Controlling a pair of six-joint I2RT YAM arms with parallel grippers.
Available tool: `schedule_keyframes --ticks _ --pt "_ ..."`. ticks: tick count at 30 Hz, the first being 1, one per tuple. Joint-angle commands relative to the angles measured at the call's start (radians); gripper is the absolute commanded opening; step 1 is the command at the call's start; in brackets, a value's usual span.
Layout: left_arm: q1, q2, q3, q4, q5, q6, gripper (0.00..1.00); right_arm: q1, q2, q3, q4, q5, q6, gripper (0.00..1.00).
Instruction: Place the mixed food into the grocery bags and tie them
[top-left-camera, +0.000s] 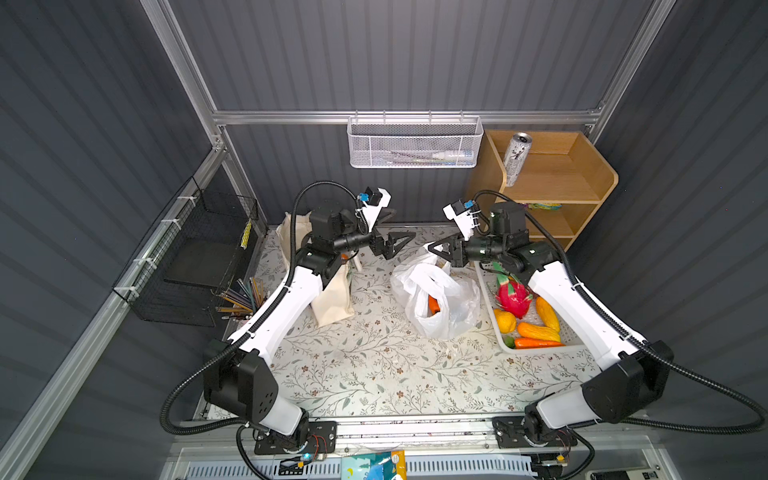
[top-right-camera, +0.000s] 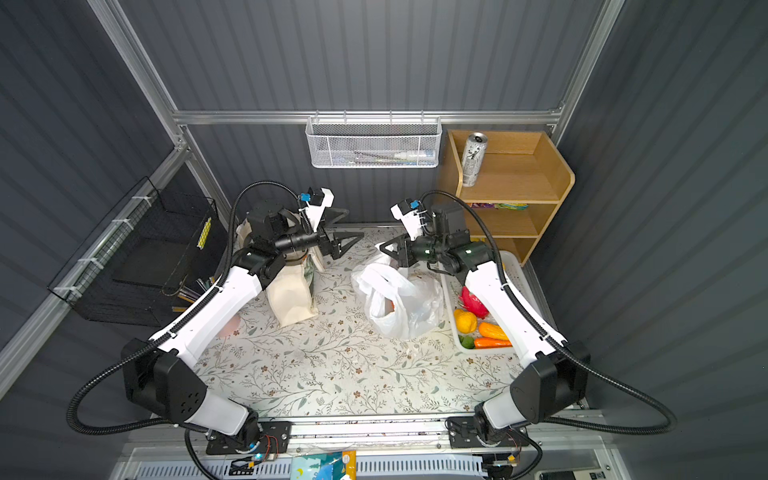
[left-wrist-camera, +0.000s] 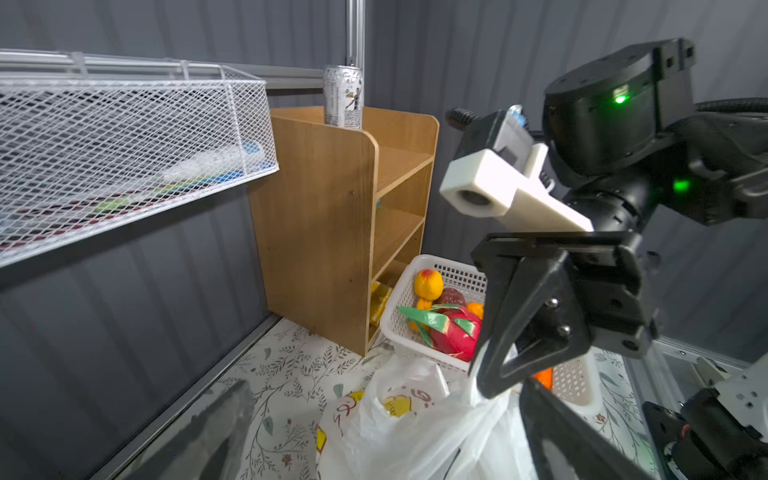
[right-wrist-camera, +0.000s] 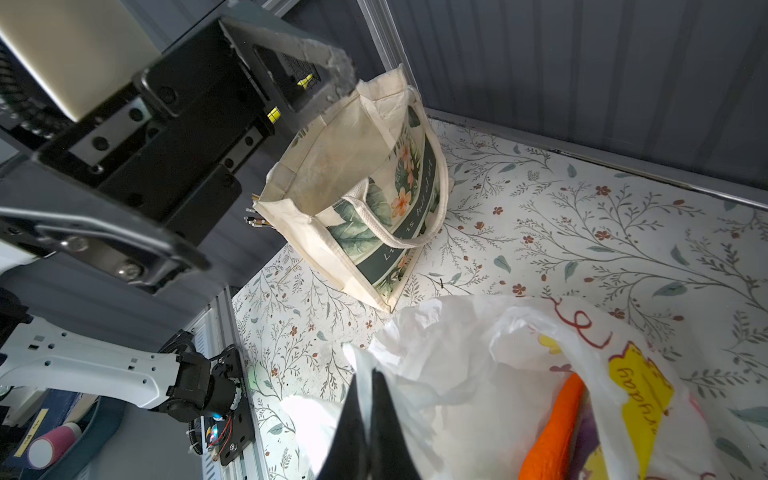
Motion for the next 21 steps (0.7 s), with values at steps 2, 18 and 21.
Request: schedule_keyframes --ticks 2,18,21 --pt "0.008 0.042 0.133 -0.313 0.195 0.158 1.00 -0.004 0.008 0.019 -0.001 0.002 0.007 0.00" --pt "-0.101 0.148 0.219 -0.616 0.017 0.375 1.00 -0.017 0.010 0.001 0.034 -0.006 0.024 0.00" --pt "-0.110 0.162 0.206 -0.566 -0.048 0.375 1.00 -0.017 0.007 -0.008 0.042 -0.013 0.030 0.00"
